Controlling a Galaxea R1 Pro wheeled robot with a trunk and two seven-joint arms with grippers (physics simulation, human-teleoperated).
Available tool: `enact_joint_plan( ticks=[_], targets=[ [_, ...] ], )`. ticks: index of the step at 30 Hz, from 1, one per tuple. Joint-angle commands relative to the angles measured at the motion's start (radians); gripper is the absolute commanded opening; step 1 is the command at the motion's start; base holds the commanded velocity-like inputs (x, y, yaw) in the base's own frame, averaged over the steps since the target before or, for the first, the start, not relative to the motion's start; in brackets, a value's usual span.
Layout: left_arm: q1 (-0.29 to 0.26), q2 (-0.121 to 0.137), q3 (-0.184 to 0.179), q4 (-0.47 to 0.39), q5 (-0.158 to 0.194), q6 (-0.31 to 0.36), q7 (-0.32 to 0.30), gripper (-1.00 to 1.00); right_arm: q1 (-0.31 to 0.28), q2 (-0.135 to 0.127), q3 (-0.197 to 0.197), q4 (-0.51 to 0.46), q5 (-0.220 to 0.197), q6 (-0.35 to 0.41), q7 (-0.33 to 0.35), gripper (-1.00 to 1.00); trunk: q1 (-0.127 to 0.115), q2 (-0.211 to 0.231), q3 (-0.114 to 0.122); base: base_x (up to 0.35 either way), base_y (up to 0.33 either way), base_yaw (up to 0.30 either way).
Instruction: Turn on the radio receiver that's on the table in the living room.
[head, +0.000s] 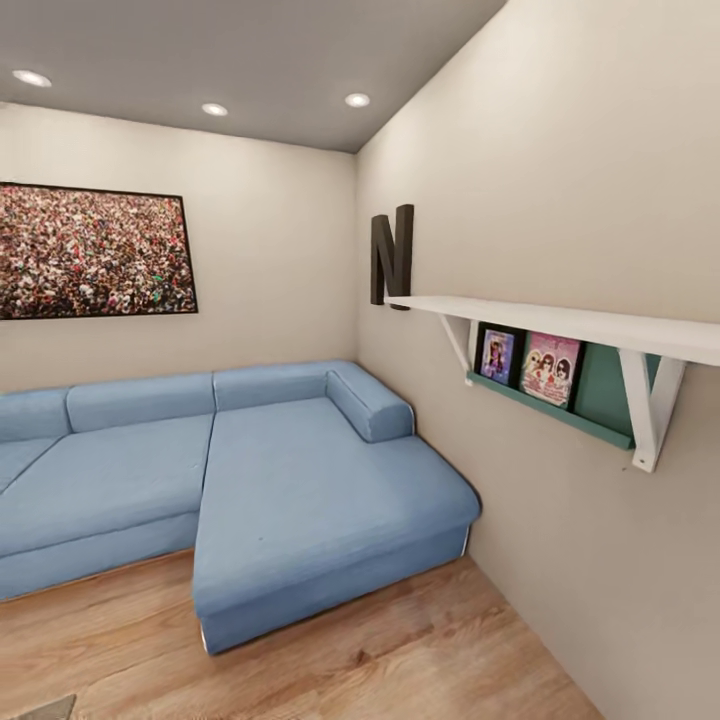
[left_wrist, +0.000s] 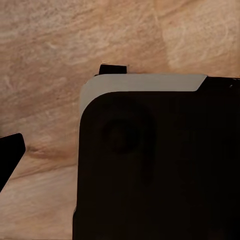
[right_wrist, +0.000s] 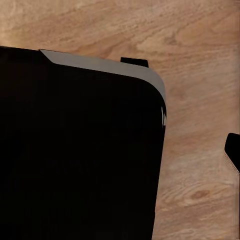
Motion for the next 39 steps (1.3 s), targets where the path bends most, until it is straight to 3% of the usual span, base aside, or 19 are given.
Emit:
enact_joint_plan(
  ticks=[1,39],
  targets=[
    [0.000,0.000,0.000,0.000,0.000,0.000,0.000,1.00,0.000,0.000,0.000,0.000,0.000,0.000,0.000,1.00,0.000,0.000,0.000,0.008,0.000,0.275],
    [0.000,-0.001,0.002,0.000,0.000,0.000,0.000,1.00,0.000,0.000,0.000,0.000,0.002,0.000,0.000,1.00,0.000,0.000,-0.008,0.001,0.000,0.271]
  ],
)
